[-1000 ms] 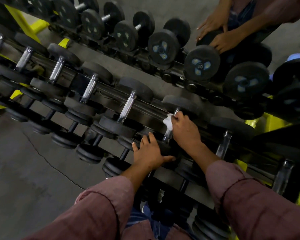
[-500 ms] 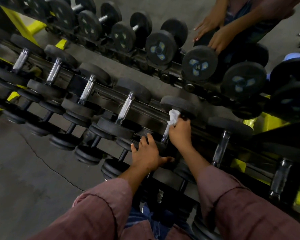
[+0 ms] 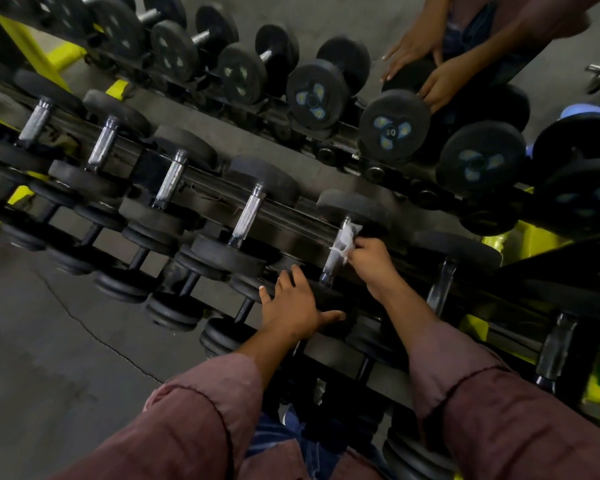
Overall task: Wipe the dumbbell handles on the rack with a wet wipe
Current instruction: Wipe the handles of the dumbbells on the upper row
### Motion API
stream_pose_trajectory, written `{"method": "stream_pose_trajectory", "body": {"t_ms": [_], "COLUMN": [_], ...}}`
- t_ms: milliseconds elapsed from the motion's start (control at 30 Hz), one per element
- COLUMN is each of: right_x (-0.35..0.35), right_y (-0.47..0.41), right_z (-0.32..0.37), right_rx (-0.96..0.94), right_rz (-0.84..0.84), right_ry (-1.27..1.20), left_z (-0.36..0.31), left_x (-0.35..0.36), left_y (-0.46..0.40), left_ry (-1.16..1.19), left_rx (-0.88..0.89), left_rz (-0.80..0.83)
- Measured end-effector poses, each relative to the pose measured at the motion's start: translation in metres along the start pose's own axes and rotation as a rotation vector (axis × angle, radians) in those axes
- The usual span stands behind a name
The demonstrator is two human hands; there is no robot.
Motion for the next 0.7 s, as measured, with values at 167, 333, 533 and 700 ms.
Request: {"method": "stream_pose_trajectory", "body": {"t_ms": [167,333,533,700], "right_x": [0.003,0.008,0.017,0.016], "right_y": [0.000,0.023,0.033,0.020], "right_z": [0.009,-0.009,-0.018,-0.001], "right_rx": [-0.024,0.077,0.126,0.116], "right_rz": [0.003,0.159,0.217,0.107], "right_ry": [-0.102,-0.140,-0.152,-0.394], "left_z": [0.001,0.002,0.002,0.002], "left_x": [0.002,0.002,0.002,0.002], "left_y": [0.000,-0.001,-0.002,-0.002], "left_ry": [0.002,0.001,0.001,-0.005], "left_rx": [0.003,0.008,0.011,0.008], "left_rz": [0.003,-0.006,-0.015,-0.012]}}
Point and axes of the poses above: each hand's wrist, its own y-axis away from the middle knuckle, its own x-axis out of the palm, z = x × y, the point moved 10 cm from there along -y, towards the middle knuckle, and after that the axes turned 13 degrees about -z, right-handed, at the moved point
